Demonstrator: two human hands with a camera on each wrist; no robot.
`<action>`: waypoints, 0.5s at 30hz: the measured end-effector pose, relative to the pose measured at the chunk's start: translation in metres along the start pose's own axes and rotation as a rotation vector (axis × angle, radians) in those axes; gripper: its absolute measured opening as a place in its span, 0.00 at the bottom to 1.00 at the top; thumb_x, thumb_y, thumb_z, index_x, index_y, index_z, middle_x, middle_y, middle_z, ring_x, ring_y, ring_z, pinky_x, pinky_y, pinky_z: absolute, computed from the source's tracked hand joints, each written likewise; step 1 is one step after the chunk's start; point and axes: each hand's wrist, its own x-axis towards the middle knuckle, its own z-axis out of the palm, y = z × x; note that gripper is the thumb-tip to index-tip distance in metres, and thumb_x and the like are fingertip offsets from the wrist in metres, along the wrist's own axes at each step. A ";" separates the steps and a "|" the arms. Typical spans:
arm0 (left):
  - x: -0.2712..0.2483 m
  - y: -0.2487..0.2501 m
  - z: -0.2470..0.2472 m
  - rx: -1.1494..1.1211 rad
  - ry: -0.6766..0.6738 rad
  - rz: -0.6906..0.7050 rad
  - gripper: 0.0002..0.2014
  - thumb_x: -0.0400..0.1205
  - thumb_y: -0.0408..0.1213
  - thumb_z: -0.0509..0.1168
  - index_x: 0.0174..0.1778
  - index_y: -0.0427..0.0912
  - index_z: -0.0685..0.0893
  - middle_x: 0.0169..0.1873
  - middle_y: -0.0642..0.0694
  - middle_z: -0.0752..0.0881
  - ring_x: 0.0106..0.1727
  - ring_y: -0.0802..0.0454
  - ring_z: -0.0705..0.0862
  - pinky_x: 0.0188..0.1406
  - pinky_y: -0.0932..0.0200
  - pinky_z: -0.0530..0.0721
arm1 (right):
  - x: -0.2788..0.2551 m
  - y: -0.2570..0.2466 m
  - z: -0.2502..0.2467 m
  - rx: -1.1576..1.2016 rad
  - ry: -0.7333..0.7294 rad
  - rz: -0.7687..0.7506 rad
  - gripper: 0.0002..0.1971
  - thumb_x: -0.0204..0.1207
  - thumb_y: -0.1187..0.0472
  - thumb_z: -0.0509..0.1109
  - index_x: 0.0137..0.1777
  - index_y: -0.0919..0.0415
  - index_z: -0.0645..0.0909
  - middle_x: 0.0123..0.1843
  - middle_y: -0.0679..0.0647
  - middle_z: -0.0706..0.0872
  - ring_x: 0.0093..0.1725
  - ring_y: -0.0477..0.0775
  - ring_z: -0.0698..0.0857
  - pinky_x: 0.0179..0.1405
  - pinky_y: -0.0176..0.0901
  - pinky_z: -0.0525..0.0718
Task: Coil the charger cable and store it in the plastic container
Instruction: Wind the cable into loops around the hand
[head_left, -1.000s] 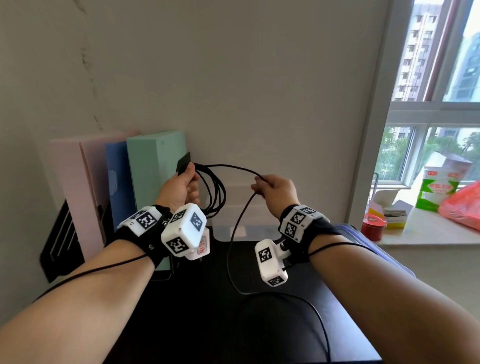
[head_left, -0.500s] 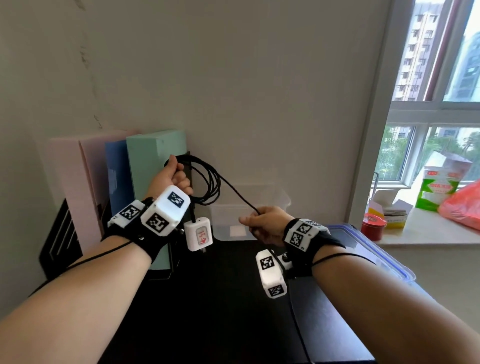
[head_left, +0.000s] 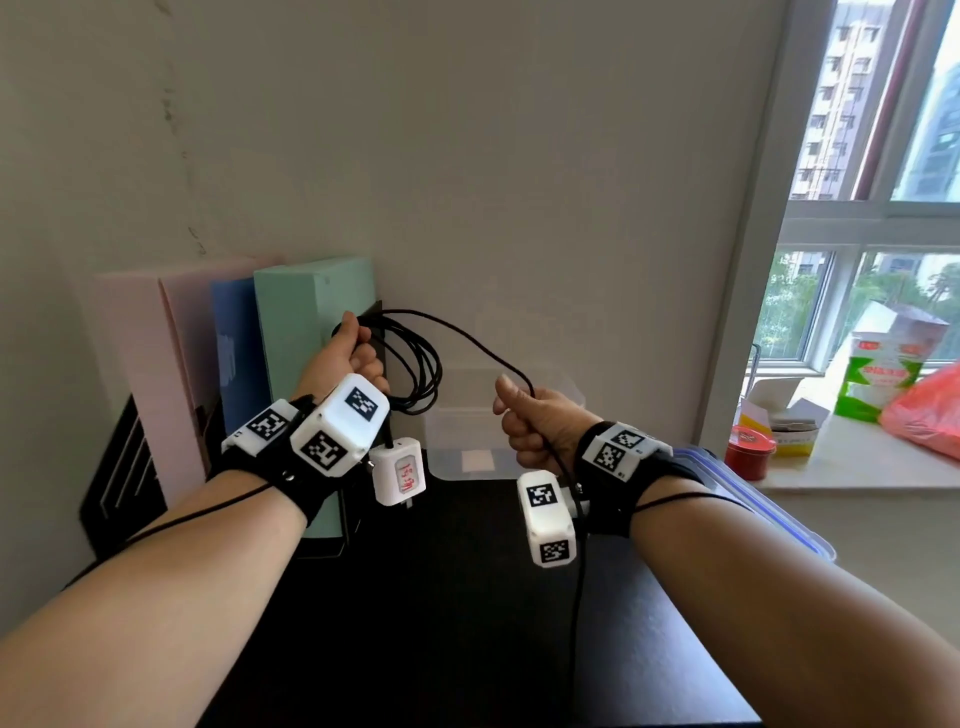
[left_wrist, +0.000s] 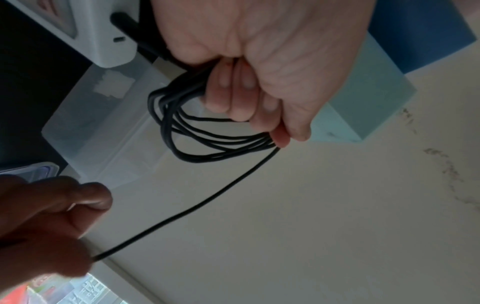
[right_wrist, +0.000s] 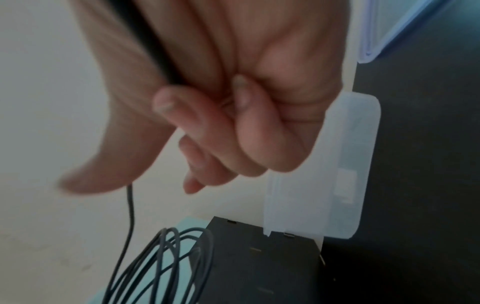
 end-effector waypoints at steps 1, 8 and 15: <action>0.000 0.001 -0.001 0.001 0.008 0.006 0.18 0.83 0.53 0.56 0.31 0.47 0.71 0.09 0.54 0.64 0.08 0.62 0.60 0.08 0.73 0.60 | -0.001 0.000 -0.002 -0.014 -0.020 -0.011 0.18 0.74 0.41 0.63 0.39 0.57 0.73 0.20 0.46 0.66 0.12 0.40 0.62 0.14 0.26 0.60; -0.001 -0.002 0.001 0.048 -0.007 0.016 0.18 0.84 0.52 0.55 0.31 0.46 0.71 0.08 0.55 0.64 0.08 0.62 0.60 0.08 0.74 0.59 | 0.006 -0.007 0.003 -0.603 0.338 -0.083 0.26 0.80 0.43 0.58 0.25 0.58 0.74 0.21 0.53 0.72 0.15 0.50 0.69 0.18 0.35 0.68; -0.011 -0.015 0.020 0.048 -0.166 0.063 0.17 0.86 0.45 0.54 0.33 0.43 0.74 0.11 0.54 0.66 0.10 0.61 0.60 0.12 0.71 0.56 | -0.001 -0.007 0.047 -1.541 0.078 -0.086 0.17 0.81 0.45 0.59 0.51 0.58 0.79 0.50 0.57 0.84 0.54 0.60 0.83 0.44 0.45 0.76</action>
